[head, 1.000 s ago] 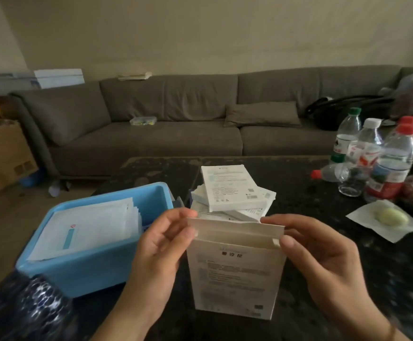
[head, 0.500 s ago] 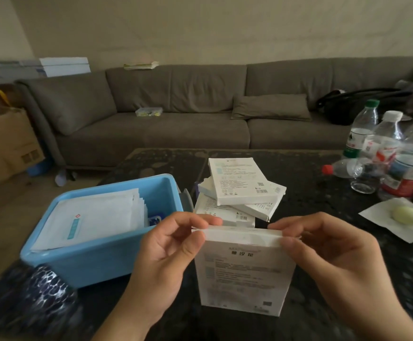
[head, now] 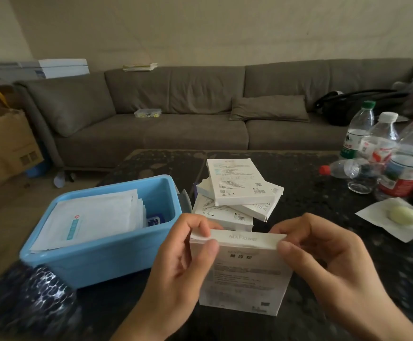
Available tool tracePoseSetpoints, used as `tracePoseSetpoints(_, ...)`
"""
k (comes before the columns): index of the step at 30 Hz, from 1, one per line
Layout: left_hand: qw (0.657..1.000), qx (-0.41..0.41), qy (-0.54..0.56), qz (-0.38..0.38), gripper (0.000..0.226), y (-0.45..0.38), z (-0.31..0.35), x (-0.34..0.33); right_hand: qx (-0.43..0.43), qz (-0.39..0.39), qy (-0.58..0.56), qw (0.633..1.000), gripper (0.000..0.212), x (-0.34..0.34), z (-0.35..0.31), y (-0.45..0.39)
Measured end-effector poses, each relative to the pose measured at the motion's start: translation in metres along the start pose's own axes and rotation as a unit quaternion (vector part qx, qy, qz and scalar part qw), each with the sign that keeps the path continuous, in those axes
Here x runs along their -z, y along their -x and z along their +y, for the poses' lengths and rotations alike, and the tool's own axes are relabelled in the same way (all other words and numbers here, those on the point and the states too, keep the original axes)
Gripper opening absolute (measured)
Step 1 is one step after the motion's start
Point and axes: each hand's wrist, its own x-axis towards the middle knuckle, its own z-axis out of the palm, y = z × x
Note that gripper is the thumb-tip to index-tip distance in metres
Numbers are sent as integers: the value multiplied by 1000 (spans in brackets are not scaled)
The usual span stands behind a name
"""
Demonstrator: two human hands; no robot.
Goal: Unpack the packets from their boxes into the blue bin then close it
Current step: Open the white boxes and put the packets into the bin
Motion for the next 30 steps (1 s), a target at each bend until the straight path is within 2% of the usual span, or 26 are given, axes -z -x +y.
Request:
tracePoseSetpoints(3, 998, -31, -39, -23, 28, -1, -2, 0, -30, 19, -30, 999, 68, -3, -5, -6)
tracePoseSetpoints(5, 996, -55, -68, -31, 26, -2, -4, 1, -108, -14, 5, 994, 74, -4, -14, -13)
tracePoseSetpoints(7, 995, -61, -73, -33, 27, -2, -5, 1, -181, -103, 26, 978, 67, -1, -24, -13)
tracePoseSetpoints(9, 997, -46, -62, -29, 29, -1, -5, 1, -207, -141, 12, 968, 53, -1, -35, -15)
tracePoseSetpoints(12, 997, -45, -56, -36, 25, 1, -5, 1, -190, -174, 45, 965, 38, -5, -38, -26)
tracePoseSetpoints(16, 995, -43, -81, -39, 22, 2, -3, 0, -148, -128, 48, 980, 6, -9, -40, -27)
tracePoseSetpoints(19, 994, -39, -90, -45, 19, 4, -2, -1, -133, -102, 64, 984, 8, -10, -39, -24)
tracePoseSetpoints(23, 994, -22, -79, -74, 19, 2, 5, 4, -132, -108, 63, 983, 6, -10, -37, -25)
tracePoseSetpoints(27, 987, -13, -99, -123, 11, -9, 14, 14, -162, -174, 81, 968, 5, 2, -42, -39)
tracePoseSetpoints(30, 987, -12, -82, -139, 16, -12, 16, 14, -187, -251, 104, 944, 19, 14, -48, -48)
